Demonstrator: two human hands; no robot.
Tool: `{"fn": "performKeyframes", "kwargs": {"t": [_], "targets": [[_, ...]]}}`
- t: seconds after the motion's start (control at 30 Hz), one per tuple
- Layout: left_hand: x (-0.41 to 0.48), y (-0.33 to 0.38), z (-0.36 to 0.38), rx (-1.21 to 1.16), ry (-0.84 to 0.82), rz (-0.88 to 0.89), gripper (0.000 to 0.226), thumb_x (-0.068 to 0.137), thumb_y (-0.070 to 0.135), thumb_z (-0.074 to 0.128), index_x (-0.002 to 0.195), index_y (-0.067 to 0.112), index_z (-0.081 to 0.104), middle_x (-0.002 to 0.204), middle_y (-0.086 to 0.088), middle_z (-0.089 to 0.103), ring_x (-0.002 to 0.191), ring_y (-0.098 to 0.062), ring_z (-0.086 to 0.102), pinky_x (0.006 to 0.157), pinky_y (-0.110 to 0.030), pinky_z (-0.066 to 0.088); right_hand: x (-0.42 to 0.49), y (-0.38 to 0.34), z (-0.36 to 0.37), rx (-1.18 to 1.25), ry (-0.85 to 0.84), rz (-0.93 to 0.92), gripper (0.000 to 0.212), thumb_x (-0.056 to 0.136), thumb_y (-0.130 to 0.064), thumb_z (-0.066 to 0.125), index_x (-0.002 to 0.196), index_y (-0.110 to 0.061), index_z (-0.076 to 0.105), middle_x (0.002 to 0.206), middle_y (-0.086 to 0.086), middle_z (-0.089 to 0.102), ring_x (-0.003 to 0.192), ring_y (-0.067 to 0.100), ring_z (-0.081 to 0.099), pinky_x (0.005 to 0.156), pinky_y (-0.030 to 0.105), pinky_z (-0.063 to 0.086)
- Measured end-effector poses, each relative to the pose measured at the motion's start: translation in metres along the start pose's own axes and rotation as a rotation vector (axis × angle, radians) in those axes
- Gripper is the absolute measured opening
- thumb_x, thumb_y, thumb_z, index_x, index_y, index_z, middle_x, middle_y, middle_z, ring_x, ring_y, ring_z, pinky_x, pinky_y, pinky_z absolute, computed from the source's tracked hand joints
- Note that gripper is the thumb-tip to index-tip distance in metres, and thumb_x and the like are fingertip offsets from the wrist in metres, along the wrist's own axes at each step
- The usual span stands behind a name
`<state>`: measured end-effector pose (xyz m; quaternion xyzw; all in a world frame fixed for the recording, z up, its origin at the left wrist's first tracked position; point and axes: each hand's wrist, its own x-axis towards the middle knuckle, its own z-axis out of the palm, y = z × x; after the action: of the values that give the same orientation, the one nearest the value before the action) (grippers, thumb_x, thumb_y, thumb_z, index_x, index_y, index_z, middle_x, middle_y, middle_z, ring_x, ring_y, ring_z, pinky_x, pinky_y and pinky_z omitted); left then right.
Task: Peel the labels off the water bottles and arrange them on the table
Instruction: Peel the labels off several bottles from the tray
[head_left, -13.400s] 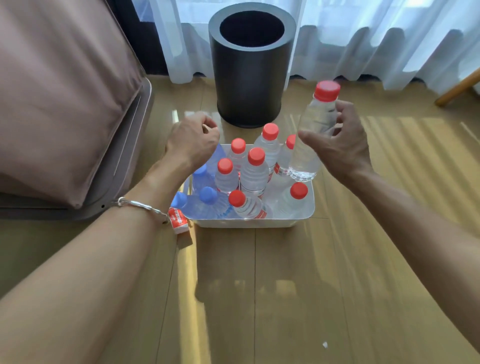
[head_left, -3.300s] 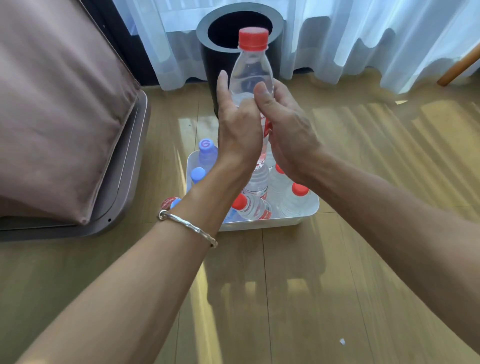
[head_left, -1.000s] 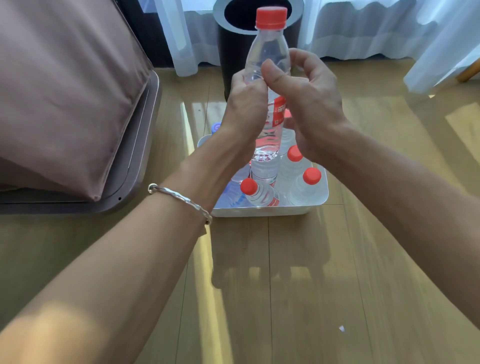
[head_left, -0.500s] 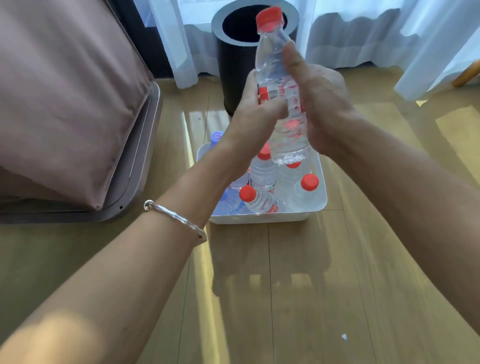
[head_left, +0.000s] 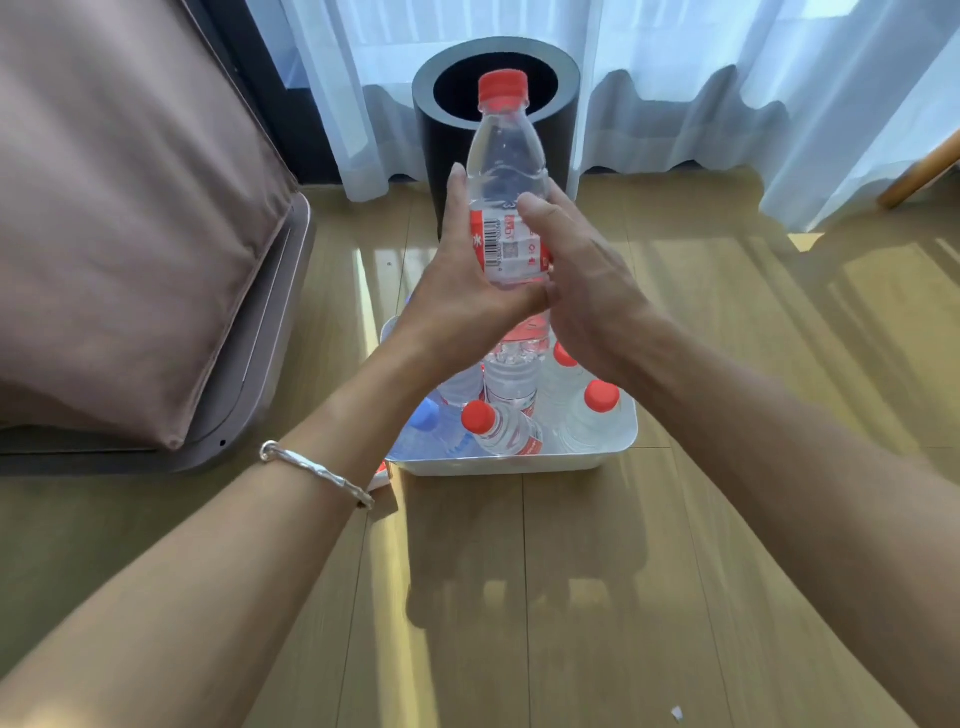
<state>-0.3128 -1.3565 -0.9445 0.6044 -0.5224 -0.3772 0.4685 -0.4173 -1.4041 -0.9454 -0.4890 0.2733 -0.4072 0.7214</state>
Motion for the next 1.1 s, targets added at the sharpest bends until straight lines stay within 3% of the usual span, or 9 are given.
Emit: {"fn": "performKeyframes", "kwargs": {"t": [0.17,0.33,0.47,0.63,0.83,0.93,1.07,1.1], "targets": [[0.006,-0.009,0.006,0.138,0.031,0.024,0.122,0.077,0.018,0.081,0.156,0.027,-0.011,0.115,0.014,0.068,0.102,-0.002,0.068,0.096,-0.035,0.054,-0.001,0.0,0.0,-0.009,0.093,0.03,0.037,0.099,-0.008,0.037,0.134,-0.011,0.05,0.103,0.01,0.064,0.086,0.015,0.066,0.075,0.028,0.055],[0.007,-0.01,0.008,0.284,0.021,0.084,0.12,0.08,0.018,0.078,0.155,0.025,-0.015,0.122,0.006,0.065,0.102,-0.004,0.066,0.082,-0.014,0.051,0.0,0.0,-0.003,0.072,0.183,0.057,0.042,0.089,-0.01,0.044,0.131,-0.003,0.045,0.101,0.013,0.056,0.08,0.018,0.063,0.067,0.03,0.055],[0.006,-0.012,0.01,0.394,0.056,0.121,0.12,0.08,0.024,0.077,0.154,0.027,-0.016,0.128,-0.002,0.06,0.11,-0.013,0.063,0.09,-0.032,0.051,0.005,-0.003,-0.002,0.097,0.25,0.138,0.055,0.066,-0.016,0.045,0.118,0.0,0.051,0.097,0.017,0.052,0.083,0.027,0.057,0.058,0.029,0.051],[0.004,-0.004,0.004,0.569,0.039,0.168,0.116,0.084,0.025,0.076,0.155,0.024,-0.016,0.132,-0.009,0.057,0.111,-0.018,0.061,0.083,-0.028,0.041,0.003,-0.004,-0.002,0.114,0.224,0.15,0.036,0.081,-0.001,0.037,0.116,-0.006,0.045,0.085,0.009,0.055,0.075,0.022,0.061,0.056,0.03,0.05],[0.004,0.002,0.001,0.578,-0.019,0.16,0.118,0.083,0.02,0.077,0.154,0.023,-0.018,0.139,-0.009,0.053,0.113,-0.016,0.06,0.086,-0.026,0.04,-0.002,-0.006,0.006,0.12,0.271,0.086,0.052,0.09,0.007,0.032,0.139,-0.006,0.039,0.081,0.004,0.06,0.062,0.011,0.064,0.056,0.027,0.05],[0.006,0.005,0.0,0.55,-0.028,0.16,0.117,0.083,0.019,0.076,0.154,0.027,-0.016,0.137,-0.002,0.056,0.094,-0.001,0.059,0.079,-0.018,0.045,-0.002,-0.009,0.011,0.178,0.319,0.046,0.049,0.09,0.006,0.033,0.135,-0.011,0.045,0.082,0.003,0.063,0.061,0.011,0.065,0.057,0.028,0.051],[0.01,0.007,-0.001,0.53,-0.004,0.185,0.117,0.08,0.021,0.077,0.155,0.027,-0.013,0.132,0.002,0.059,0.096,0.0,0.058,0.075,-0.005,0.042,0.0,-0.009,0.014,0.18,0.382,-0.021,0.045,0.091,0.005,0.037,0.131,-0.009,0.049,0.087,0.005,0.065,0.065,0.012,0.067,0.059,0.027,0.053],[0.009,0.007,-0.001,0.532,-0.001,0.198,0.118,0.08,0.022,0.077,0.156,0.027,-0.012,0.13,0.0,0.06,0.097,-0.001,0.06,0.075,-0.007,0.044,0.0,-0.008,0.014,0.173,0.403,-0.032,0.045,0.091,0.005,0.036,0.131,-0.009,0.049,0.089,0.006,0.065,0.068,0.013,0.067,0.06,0.027,0.053]]}}
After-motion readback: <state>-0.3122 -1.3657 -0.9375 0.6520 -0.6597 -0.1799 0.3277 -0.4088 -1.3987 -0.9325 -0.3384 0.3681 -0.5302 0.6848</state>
